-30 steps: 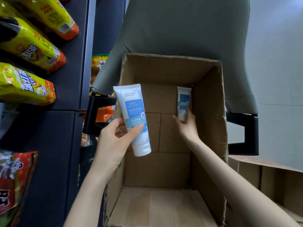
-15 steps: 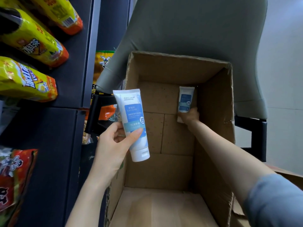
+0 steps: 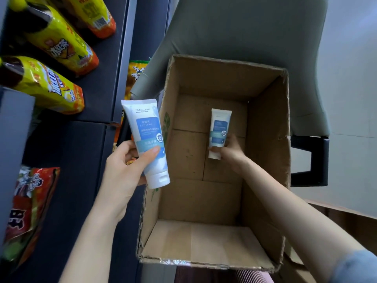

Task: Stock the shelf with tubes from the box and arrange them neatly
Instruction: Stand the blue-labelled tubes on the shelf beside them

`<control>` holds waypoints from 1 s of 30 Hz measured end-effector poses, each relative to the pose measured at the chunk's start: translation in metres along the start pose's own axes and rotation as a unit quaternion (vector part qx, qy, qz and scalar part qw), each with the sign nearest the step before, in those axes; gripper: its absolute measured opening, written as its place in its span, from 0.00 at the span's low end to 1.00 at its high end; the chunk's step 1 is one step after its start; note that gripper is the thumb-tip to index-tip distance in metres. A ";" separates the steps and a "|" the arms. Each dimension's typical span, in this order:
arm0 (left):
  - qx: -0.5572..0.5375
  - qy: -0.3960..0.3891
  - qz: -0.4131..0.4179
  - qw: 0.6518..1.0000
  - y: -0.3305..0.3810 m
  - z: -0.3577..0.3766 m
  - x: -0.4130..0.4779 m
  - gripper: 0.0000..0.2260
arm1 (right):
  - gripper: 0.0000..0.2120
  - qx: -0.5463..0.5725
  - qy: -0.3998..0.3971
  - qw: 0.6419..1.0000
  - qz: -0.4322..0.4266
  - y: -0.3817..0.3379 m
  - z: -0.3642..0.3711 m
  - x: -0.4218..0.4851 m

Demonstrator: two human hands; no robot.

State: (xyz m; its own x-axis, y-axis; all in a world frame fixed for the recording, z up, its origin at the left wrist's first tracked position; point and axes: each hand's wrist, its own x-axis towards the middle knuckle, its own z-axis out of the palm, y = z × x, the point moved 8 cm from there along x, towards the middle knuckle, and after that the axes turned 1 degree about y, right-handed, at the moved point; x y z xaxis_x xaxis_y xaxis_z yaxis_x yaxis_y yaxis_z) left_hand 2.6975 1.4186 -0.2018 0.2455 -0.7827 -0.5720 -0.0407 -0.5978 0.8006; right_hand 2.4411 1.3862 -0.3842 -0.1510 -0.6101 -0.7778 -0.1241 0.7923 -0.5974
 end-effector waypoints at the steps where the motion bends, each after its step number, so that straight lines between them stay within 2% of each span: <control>1: 0.001 -0.003 0.003 1.000 0.000 -0.002 -0.005 0.08 | 0.29 0.009 0.003 1.000 -0.018 -0.004 0.001 -0.009; 6: 0.007 -0.018 0.041 0.999 0.004 -0.012 -0.036 0.15 | 0.29 0.044 -0.031 0.994 -0.095 -0.019 0.005 -0.060; 9: 0.003 -0.019 0.058 0.998 0.003 -0.022 -0.056 0.12 | 0.29 0.050 -0.080 0.988 -0.123 -0.029 0.010 -0.096; 12: -0.005 -0.021 0.074 0.997 0.008 -0.031 -0.077 0.09 | 0.24 0.056 -0.134 0.976 -0.164 -0.046 0.015 -0.137; 15: -0.014 -0.015 0.091 0.996 0.022 -0.045 -0.104 0.13 | 0.18 0.087 -0.182 0.962 -0.185 -0.065 0.020 -0.182; 18: -0.021 0.002 0.116 0.993 0.042 -0.059 -0.130 0.14 | 0.18 0.117 -0.221 0.950 -0.189 -0.083 0.025 -0.224; 25: -0.050 0.048 0.189 0.980 0.095 -0.102 -0.210 0.11 | 0.18 0.059 -0.259 0.923 -0.279 -0.132 0.034 -0.333; 30: -0.097 0.089 0.245 0.961 0.116 -0.134 -0.267 0.15 | 0.15 0.028 -0.300 0.894 -0.331 -0.155 0.050 -0.399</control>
State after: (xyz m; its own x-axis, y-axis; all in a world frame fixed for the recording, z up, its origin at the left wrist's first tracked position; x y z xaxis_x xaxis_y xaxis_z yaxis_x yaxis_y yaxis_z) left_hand 2.7571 1.5816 0.0682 0.4053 -0.9095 -0.0918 -0.0173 -0.1081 0.9940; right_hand 2.5696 1.5072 0.0094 0.4925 -0.8459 -0.2047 0.0598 0.2675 -0.9617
